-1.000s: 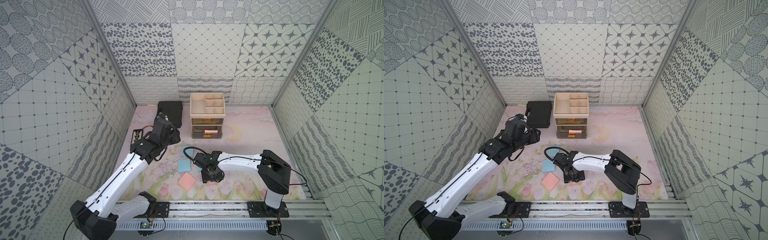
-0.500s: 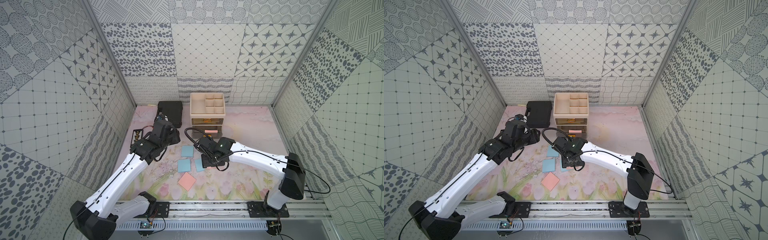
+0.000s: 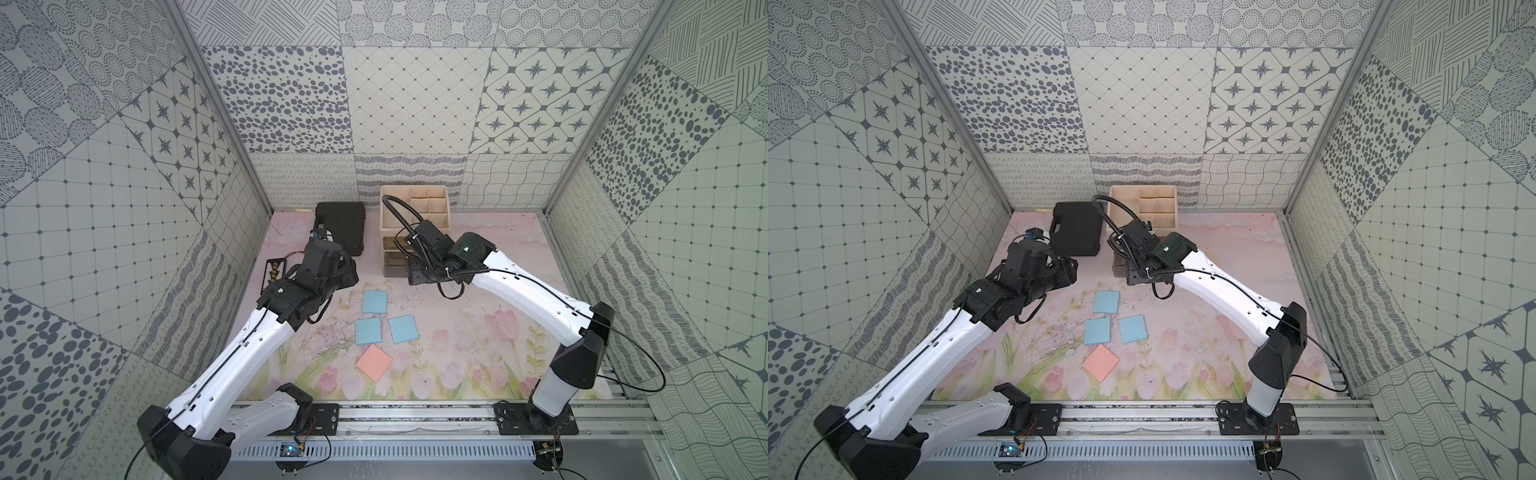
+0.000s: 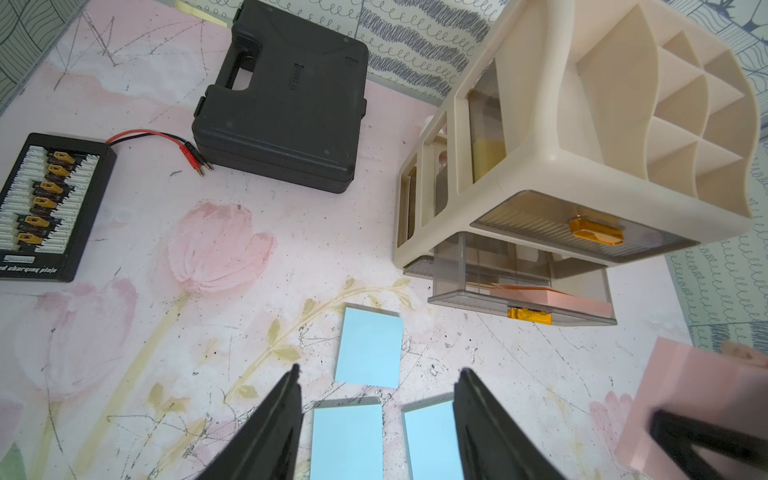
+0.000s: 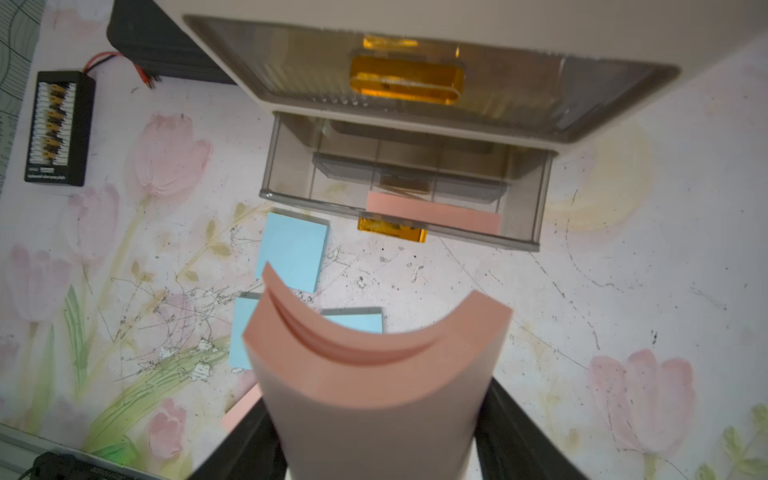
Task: Please put the sticky notes in the drawer by color
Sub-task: Pick up the sticky notes from the center of the board, then place the sticky notes in the drawer.
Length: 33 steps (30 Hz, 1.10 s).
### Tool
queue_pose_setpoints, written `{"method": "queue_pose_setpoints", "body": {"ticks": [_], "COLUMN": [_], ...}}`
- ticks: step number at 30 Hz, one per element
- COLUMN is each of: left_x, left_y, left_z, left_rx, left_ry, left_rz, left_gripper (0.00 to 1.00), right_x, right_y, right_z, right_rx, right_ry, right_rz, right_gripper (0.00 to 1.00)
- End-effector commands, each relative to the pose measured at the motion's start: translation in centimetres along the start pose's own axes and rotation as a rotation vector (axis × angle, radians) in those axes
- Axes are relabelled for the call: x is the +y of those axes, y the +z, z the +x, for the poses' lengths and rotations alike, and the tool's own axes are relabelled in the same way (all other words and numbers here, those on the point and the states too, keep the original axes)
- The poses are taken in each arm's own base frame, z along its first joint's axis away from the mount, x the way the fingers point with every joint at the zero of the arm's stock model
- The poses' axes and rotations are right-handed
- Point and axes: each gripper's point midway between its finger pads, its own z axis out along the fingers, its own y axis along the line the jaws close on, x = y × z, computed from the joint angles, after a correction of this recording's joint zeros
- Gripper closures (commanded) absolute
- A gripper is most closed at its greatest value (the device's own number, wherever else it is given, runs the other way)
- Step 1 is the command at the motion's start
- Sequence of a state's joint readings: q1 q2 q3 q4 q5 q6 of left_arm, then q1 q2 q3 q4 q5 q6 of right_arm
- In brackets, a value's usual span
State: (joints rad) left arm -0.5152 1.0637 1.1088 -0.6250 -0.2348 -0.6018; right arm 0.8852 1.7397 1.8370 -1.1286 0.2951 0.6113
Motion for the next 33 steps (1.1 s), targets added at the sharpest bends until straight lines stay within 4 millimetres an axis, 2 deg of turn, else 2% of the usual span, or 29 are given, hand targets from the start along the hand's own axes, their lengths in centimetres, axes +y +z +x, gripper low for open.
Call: {"method": "queue_pose_setpoints", "body": {"ticks": [1, 6, 12, 24, 33], "left_x": [0.3, 0.4, 0.6, 0.7, 0.6], "left_y": [-0.4, -0.3, -0.3, -0.2, 0.1], "left_z": [-0.5, -0.6, -0.7, -0.6, -0.5], "left_rx": [-0.011, -0.011, -0.01, -0.004, 0.002], "left_ry": [-0.013, -0.004, 0.008, 0.017, 0.017], "left_rz": [-0.023, -0.033, -0.047, -0.057, -0.056], "left_gripper": [0.38, 0.38, 0.38, 0.38, 0.38], "right_x": [1.2, 2.0, 2.5, 1.6, 1.4], "right_y": [0.0, 0.5, 2.0, 4.7, 4.8], "right_z": [-3.3, -6.5, -7.9, -7.4, -8.2], "right_rx": [-0.099, -0.194, -0.252, -0.368, -0.447], "right_ry": [-0.06, -0.054, -0.058, -0.008, -0.004], "right_rz": [-0.02, -0.032, -0.019, 0.006, 0.019], "right_gripper": [0.31, 0.31, 0.31, 0.3, 0.3]}}
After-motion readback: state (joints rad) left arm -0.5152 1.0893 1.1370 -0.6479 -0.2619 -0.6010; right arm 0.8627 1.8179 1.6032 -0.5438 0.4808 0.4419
